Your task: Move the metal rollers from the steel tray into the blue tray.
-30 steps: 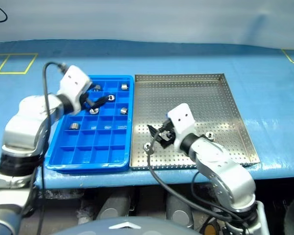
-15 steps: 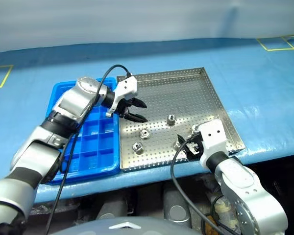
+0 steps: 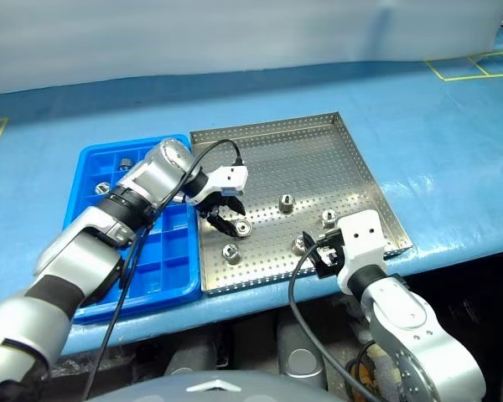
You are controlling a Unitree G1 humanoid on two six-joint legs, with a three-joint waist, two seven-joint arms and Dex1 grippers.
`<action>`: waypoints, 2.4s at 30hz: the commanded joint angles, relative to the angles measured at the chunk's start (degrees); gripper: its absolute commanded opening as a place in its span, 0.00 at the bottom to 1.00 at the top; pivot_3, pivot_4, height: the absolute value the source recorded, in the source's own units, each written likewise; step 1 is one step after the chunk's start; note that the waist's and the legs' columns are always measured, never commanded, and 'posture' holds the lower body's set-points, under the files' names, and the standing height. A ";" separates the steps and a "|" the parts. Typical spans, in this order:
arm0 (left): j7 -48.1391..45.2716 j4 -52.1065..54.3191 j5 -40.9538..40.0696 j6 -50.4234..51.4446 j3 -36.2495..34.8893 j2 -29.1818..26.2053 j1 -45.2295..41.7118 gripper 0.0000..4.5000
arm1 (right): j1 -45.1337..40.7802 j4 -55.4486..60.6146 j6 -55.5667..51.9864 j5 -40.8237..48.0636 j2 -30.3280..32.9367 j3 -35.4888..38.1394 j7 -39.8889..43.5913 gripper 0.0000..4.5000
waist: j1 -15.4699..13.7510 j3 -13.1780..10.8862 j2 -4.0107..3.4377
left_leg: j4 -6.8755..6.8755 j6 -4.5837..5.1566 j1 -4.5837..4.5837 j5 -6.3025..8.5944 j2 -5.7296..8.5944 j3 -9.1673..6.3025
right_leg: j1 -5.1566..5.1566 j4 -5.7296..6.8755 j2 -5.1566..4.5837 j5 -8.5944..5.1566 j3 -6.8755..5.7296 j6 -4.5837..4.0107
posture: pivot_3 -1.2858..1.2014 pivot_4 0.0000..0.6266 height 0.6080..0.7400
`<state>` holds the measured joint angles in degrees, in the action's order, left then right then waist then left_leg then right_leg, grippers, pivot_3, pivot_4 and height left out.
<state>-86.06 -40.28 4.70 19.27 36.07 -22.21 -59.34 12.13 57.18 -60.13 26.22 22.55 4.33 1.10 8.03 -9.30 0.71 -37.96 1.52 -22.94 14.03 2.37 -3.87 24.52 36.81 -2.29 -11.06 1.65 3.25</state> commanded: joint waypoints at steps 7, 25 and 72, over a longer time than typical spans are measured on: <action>0.44 0.06 2.93 -2.40 -1.13 1.02 -0.42 0.76 | -0.34 2.82 2.12 1.77 0.05 0.86 -1.24 0.93 | 0.30 0.00 0.00 | -0.01 0.06 0.00 0.03 0.00 0.08 | 0.01 -0.01 0.01 0.01 0.11 0.06 | 0.41 0.24 1.00; 5.43 4.39 1.65 -1.11 -7.51 2.89 0.60 0.42 | -0.83 2.82 2.67 3.26 0.21 2.11 -2.42 0.93 | 0.53 0.00 0.01 | -0.15 0.20 0.05 0.11 0.00 0.43 | 0.03 -0.01 0.13 0.11 0.70 0.31 | 0.41 0.24 1.00; 50.16 74.59 -13.39 40.32 -39.39 -18.67 58.97 0.86 | -25.69 -25.29 21.91 -11.07 -3.50 -29.14 23.55 0.93 | -11.05 -0.08 0.18 | 0.17 -0.28 0.25 -0.13 0.05 -0.47 | -0.08 -0.02 -0.15 -0.21 -0.43 -0.60 | 0.56 0.24 1.00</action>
<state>-35.42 34.66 -7.49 58.46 -4.95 -40.34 -0.07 -14.16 29.46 -38.94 15.56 19.20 -26.55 25.08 -3.02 -9.38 0.89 -37.78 1.24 -22.68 13.90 2.43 -4.35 24.44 36.78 -2.45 -11.27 1.20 2.65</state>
